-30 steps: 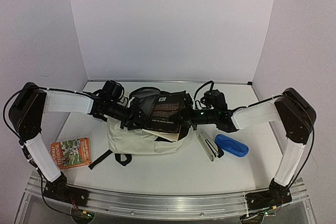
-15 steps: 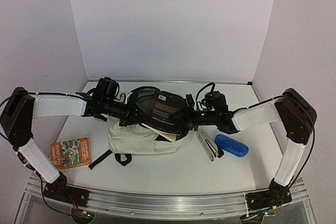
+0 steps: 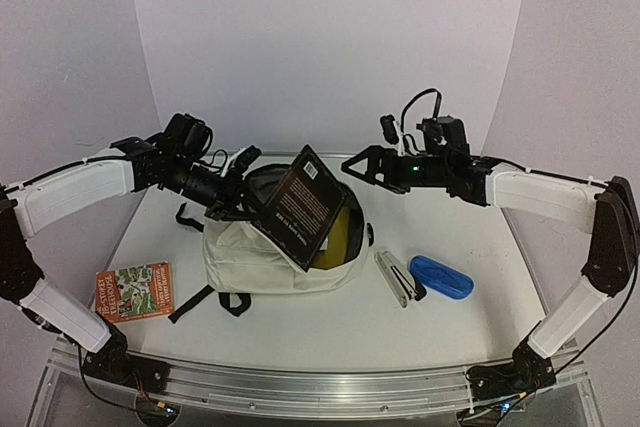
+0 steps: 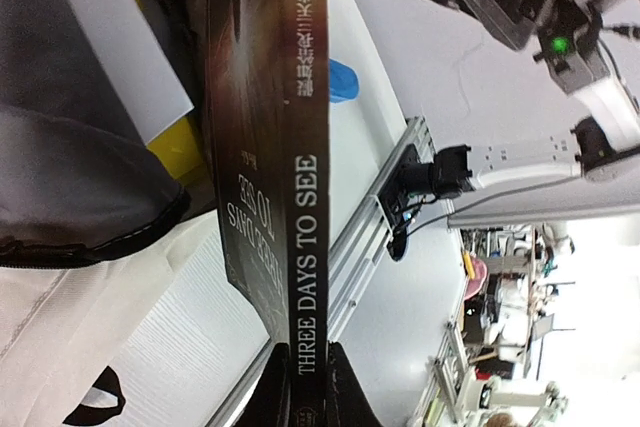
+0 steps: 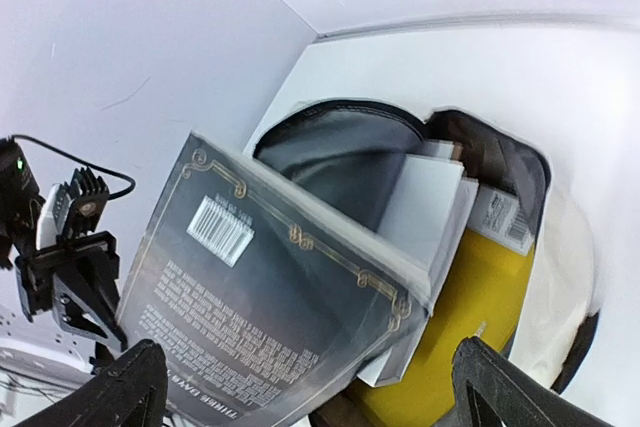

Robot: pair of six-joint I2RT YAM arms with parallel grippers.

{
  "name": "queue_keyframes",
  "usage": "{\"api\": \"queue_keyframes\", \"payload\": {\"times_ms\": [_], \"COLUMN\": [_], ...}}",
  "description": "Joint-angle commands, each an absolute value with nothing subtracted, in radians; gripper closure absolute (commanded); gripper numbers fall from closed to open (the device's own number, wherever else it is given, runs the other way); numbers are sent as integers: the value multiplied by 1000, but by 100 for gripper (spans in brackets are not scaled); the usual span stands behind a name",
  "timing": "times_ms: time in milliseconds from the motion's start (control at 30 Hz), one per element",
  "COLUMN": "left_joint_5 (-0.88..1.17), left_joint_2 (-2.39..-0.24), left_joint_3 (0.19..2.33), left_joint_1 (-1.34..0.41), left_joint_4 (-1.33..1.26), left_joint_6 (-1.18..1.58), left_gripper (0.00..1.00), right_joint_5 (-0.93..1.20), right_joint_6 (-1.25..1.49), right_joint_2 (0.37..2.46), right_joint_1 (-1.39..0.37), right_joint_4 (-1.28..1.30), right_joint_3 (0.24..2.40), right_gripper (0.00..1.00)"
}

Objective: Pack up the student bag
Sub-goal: Pick up the book from the center of the board.

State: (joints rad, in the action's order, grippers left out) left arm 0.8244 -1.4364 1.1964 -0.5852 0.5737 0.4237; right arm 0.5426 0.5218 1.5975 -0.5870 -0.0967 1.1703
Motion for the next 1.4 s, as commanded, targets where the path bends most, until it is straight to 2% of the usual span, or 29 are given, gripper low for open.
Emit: {"api": "queue_keyframes", "payload": {"times_ms": [0, 233, 467, 667, 700, 800, 1000, 1033, 1100, 1167, 1233, 1267, 1367], "left_joint_5": [975, 1132, 1215, 1232, 1234, 1239, 1188, 1150, 1034, 904, 814, 780, 746], "left_joint_2": [-1392, -1417, -1461, -1491, -1499, -1526, -1526, -1521, -1508, -1493, -1477, -1468, -1434], "left_joint_3": [1326, 1410, 1461, 1488, 1495, 1510, 1504, 1499, 1479, 1436, 1381, 1353, 1257], "left_joint_1": [-587, -587, -589, -592, -592, -592, -592, -591, -587, -571, -535, -511, -404], "left_joint_4": [697, 828, 923, 961, 970, 989, 921, 897, 843, 786, 714, 674, 553], "left_joint_6": [221, 101, 24, 2, -15, -38, 1, 29, 80, 141, 218, 263, 418], "left_gripper": [100, 100, 100, 100, 100, 100, 98, 95, 85, 57, 35, 28, 20], "right_joint_5": [651, 871, 1011, 1207, 1226, 1252, 1277, 1254, 1155, 1005, 915, 891, 860], "right_joint_6": [264, 150, 138, 121, 120, 124, 122, 125, 152, 203, 284, 341, 521], "right_joint_2": [1577, 1642, 1672, 1691, 1690, 1690, 1681, 1677, 1668, 1661, 1651, 1642, 1593], "right_joint_1": [-594, -593, -594, -601, -606, -618, -620, -620, -620, -614, -586, -566, -483], "right_joint_4": [148, 302, 352, 358, 357, 357, 352, 350, 344, 335, 292, 249, 68], "right_joint_3": [1304, 1440, 1476, 1497, 1504, 1521, 1516, 1513, 1516, 1517, 1494, 1471, 1375], "right_gripper": [2, 2, 3, 25, 31, 57, 93, 99, 100, 100, 100, 100, 100]}}
